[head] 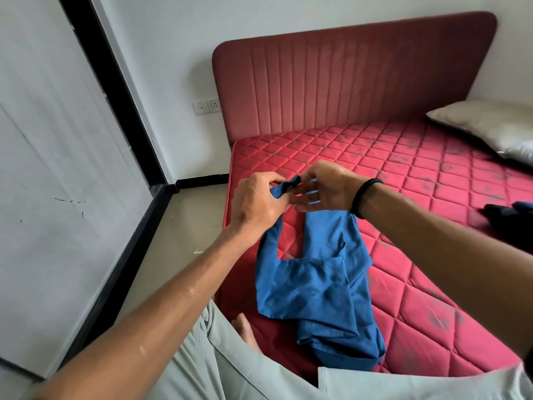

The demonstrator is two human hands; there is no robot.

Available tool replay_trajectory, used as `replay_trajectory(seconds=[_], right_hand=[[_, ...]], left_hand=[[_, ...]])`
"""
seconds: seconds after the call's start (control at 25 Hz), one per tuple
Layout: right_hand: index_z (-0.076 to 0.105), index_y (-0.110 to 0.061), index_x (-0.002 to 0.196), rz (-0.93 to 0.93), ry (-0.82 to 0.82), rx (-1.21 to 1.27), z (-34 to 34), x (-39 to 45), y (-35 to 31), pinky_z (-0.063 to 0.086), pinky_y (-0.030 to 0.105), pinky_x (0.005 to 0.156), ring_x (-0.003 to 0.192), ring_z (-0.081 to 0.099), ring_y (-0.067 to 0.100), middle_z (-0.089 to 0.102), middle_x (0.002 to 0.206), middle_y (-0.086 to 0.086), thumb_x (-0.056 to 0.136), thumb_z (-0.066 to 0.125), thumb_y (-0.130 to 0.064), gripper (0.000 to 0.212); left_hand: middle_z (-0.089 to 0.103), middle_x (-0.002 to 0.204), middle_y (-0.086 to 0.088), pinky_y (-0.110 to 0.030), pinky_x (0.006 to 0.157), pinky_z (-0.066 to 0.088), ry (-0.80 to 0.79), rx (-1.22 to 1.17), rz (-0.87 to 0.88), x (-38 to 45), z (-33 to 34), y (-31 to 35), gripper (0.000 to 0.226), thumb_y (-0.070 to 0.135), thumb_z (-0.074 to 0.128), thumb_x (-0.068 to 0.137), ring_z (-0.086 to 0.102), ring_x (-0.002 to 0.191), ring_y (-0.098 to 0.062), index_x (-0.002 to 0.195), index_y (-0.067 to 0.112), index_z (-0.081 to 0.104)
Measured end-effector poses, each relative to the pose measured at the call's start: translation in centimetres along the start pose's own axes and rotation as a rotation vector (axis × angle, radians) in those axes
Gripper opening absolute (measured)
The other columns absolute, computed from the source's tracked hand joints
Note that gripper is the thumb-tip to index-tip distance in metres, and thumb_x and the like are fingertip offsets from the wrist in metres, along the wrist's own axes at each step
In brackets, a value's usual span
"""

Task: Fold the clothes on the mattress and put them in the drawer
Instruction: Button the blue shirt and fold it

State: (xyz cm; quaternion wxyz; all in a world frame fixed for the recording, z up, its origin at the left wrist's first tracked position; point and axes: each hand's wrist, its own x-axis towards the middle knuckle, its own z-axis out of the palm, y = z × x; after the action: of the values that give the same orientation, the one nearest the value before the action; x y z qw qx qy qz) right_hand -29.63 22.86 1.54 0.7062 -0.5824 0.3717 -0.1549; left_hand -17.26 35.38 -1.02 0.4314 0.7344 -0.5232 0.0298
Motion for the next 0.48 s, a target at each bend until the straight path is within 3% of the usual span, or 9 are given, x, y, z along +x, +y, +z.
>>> replay_trajectory(seconds=[0.12, 0.2, 0.32, 0.4, 0.48], right_hand=[[0.066, -0.011, 0.105, 0.003, -0.018, -0.032, -0.6, -1.0, -1.0, 0.055, 0.043, 0.089, 0.081, 0.070, 0.025, 0.071, 0.099, 0.008, 0.095, 0.062, -0.043, 0.034], [0.071, -0.008, 0.107, -0.099, 0.044, -0.020, -1.5, -1.3, -0.7, 0.060, 0.040, 0.085, 0.086, 0.071, 0.021, 0.073, 0.097, 0.006, 0.087, 0.079, -0.032, 0.033], [0.070, -0.001, 0.102, -0.190, 0.194, -0.007, -4.4, -1.8, 0.2, 0.064, 0.037, 0.069, 0.078, 0.071, 0.021, 0.072, 0.089, 0.013, 0.083, 0.080, -0.001, 0.021], [0.070, -0.003, 0.089, -0.211, 0.329, -0.053, -7.1, -2.7, 0.5, 0.061, 0.034, 0.064, 0.072, 0.068, 0.020, 0.068, 0.083, 0.012, 0.082, 0.078, 0.004, 0.012], [0.068, -0.007, 0.078, -0.199, 0.444, -0.103, -9.8, -4.1, 0.6, 0.059, 0.031, 0.057, 0.067, 0.065, 0.019, 0.066, 0.074, 0.009, 0.083, 0.075, 0.004, 0.014]], left_hand=[[0.073, 0.078, 0.010, -0.032, 0.074, 0.057, -0.087, -0.192, -0.086, 0.5, 1.3, 0.7, 0.051, 0.040, 0.092, 0.067, 0.070, 0.073, -0.008, 0.110, 0.033, 0.065], [0.078, 0.092, 0.002, -0.040, 0.088, 0.060, -0.201, -0.460, -0.111, 0.6, 1.8, 1.5, 0.067, 0.027, 0.092, 0.071, 0.074, 0.087, -0.012, 0.122, 0.030, 0.049], [0.076, 0.110, -0.014, -0.039, 0.093, 0.060, -0.309, -0.858, -0.204, 0.0, 2.0, 2.1, 0.061, 0.002, 0.076, 0.089, 0.074, 0.098, -0.021, 0.132, 0.022, 0.039], [0.077, 0.104, -0.014, -0.043, 0.087, 0.062, -0.219, -0.835, -0.285, -0.8, 2.2, 0.9, 0.049, 0.008, 0.073, 0.092, 0.075, 0.091, -0.024, 0.131, 0.020, 0.044], [0.077, 0.091, -0.006, -0.037, 0.075, 0.061, -0.163, -0.533, -0.290, -2.4, 3.4, -1.8, 0.040, 0.021, 0.077, 0.089, 0.074, 0.074, -0.015, 0.122, 0.022, 0.055]])
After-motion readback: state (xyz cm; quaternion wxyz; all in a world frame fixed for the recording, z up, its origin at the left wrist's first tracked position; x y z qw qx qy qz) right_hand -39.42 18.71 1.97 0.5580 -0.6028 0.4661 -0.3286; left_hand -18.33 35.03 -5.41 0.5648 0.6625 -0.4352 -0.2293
